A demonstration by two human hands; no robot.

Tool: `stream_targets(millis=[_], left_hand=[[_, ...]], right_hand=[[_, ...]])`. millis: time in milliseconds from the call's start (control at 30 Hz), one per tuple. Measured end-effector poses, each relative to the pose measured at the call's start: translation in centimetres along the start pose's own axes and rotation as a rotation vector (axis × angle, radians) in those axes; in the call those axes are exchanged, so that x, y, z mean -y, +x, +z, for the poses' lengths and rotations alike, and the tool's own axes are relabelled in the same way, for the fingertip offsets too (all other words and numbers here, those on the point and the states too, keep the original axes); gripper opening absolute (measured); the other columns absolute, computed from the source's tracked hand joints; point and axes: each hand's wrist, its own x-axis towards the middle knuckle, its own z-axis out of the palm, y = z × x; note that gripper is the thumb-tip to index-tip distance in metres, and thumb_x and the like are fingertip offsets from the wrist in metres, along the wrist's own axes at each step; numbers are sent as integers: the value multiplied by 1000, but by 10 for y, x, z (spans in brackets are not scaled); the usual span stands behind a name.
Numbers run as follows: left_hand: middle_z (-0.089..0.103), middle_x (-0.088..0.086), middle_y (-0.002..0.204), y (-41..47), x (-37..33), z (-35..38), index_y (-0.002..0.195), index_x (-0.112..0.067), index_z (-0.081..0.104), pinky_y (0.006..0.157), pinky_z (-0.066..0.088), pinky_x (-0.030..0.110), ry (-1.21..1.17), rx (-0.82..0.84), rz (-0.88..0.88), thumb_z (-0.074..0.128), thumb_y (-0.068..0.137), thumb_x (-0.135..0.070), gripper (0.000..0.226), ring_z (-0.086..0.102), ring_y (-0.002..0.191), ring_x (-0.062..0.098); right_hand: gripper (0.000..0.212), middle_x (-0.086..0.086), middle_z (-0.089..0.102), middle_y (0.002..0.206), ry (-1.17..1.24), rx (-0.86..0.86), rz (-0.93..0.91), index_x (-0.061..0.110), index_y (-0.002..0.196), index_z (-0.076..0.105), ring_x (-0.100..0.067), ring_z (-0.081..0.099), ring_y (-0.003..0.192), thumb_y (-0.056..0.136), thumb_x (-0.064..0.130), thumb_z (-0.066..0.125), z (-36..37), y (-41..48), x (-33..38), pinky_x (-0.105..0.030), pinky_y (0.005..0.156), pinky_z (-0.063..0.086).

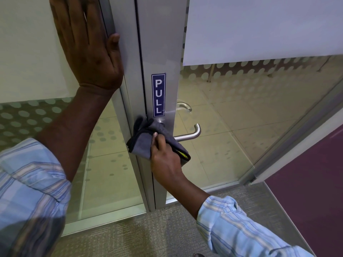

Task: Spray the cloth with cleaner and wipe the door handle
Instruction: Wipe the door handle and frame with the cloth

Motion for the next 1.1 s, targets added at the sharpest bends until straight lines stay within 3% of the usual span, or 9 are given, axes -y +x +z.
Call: stream_targets(millis=[133, 300, 367, 467, 533, 633, 767, 933, 1100], left_hand=[[49, 40, 134, 2, 1, -2, 134, 10, 50, 121, 6, 23, -22, 4, -2, 29, 101, -34, 59, 44, 125, 62], [49, 39, 135, 4, -2, -2, 136, 10, 48, 116, 30, 49, -36, 17, 28, 29, 102, -33, 58, 45, 125, 61], [49, 39, 136, 4, -1, -2, 137, 9, 47, 119, 24, 43, -42, -3, 34, 30, 102, -33, 57, 44, 126, 60], [49, 39, 136, 5, 0, -2, 137, 8, 47, 122, 10, 29, -48, -24, 26, 29, 102, -34, 57, 44, 126, 61], [49, 39, 137, 5, -1, -1, 137, 8, 46, 122, 9, 27, -52, -23, 23, 30, 102, -34, 57, 43, 127, 60], [49, 38, 137, 5, -1, -2, 138, 7, 47, 122, 10, 28, -56, -19, 23, 34, 101, -31, 54, 44, 127, 60], [49, 38, 136, 7, -5, -6, 136, 8, 48, 117, 27, 46, -32, 45, 34, 36, 101, -29, 53, 44, 127, 60], [49, 40, 135, 8, -6, -9, 135, 11, 48, 109, 36, 59, -52, 68, 33, 37, 102, -25, 50, 43, 125, 62], [48, 41, 134, 5, -6, -12, 134, 12, 48, 107, 38, 63, -75, 92, 34, 23, 102, -34, 62, 44, 124, 64]], right_hand=[[53, -26, 23, 153, -165, 104, -135, -6, 136, 40, -39, 54, 97, 86, 1, 53, 2, 1, -11, -44, 64, 54], [57, -23, 27, 151, -269, 108, -235, -1, 148, 16, -33, 48, 99, 93, 5, 26, 7, -2, -34, -44, 73, 51], [63, -22, 30, 150, -283, 89, -267, 2, 150, 10, -30, 48, 93, 88, 9, 11, 6, -6, -45, -42, 68, 52], [63, -17, 44, 132, -263, -39, -310, 1, 145, 34, -22, 54, 77, 84, 10, 48, -2, -13, -56, -33, 52, 55], [66, -11, 40, 132, -285, -142, -360, 5, 135, 51, -17, 55, 70, 72, 12, 68, -2, -15, -61, -27, 44, 52], [49, -6, 39, 151, -381, -141, -431, 8, 133, 54, -17, 55, 76, 84, 7, 47, 2, -16, -71, -26, 47, 50], [59, 0, 43, 150, -453, -138, -459, 10, 131, 57, -17, 55, 75, 91, -2, 14, 1, -18, -87, -27, 46, 46], [60, 0, 47, 145, -453, -93, -523, 10, 139, 47, -18, 50, 76, 79, 3, 45, -7, -20, -109, -28, 47, 40], [65, 1, 55, 139, -424, -94, -481, 11, 130, 56, -22, 53, 80, 67, 3, 70, -18, -22, -152, -32, 44, 42]])
